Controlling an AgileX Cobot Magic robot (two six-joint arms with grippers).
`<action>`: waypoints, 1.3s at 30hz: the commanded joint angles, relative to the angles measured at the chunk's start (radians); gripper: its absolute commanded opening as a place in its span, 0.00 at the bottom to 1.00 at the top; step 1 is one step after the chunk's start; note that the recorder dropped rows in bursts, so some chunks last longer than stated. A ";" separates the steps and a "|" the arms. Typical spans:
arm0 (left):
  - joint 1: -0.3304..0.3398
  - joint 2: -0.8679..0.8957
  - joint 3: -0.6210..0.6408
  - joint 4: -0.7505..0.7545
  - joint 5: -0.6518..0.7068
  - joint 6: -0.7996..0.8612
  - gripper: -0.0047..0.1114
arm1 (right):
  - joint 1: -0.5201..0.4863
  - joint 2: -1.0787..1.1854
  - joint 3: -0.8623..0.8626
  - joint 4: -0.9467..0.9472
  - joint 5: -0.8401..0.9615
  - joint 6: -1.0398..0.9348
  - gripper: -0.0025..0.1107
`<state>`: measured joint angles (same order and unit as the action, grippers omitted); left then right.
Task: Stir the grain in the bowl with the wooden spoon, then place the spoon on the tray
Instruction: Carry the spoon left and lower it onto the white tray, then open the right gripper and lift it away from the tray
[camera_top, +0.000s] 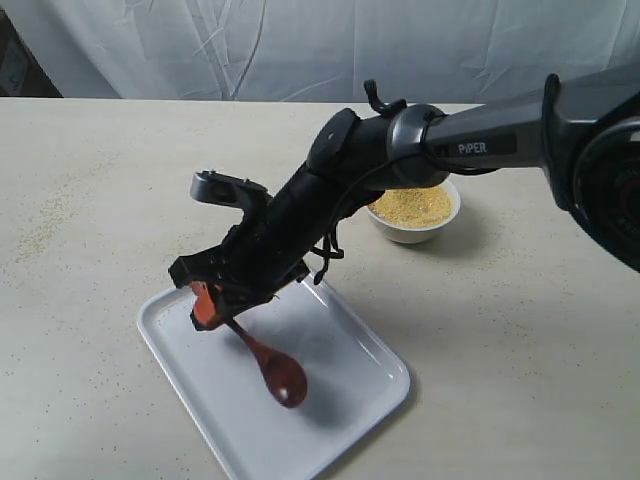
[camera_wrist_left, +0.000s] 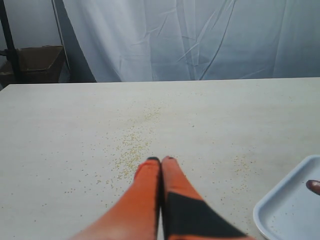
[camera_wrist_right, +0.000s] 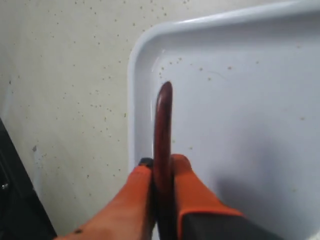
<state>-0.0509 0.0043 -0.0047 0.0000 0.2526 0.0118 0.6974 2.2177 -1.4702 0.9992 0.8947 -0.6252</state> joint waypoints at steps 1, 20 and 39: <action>-0.002 -0.004 0.005 0.000 -0.014 -0.001 0.04 | 0.001 -0.001 -0.010 -0.036 0.008 -0.001 0.41; -0.002 -0.004 0.005 0.000 -0.014 -0.001 0.04 | -0.020 -0.206 -0.101 -0.689 0.066 0.426 0.07; -0.002 -0.004 0.005 0.000 -0.014 -0.001 0.04 | -0.490 -0.643 -0.052 -0.977 0.304 0.650 0.04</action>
<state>-0.0509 0.0043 -0.0047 0.0000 0.2526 0.0118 0.2658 1.6586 -1.5559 0.0556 1.1910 0.0218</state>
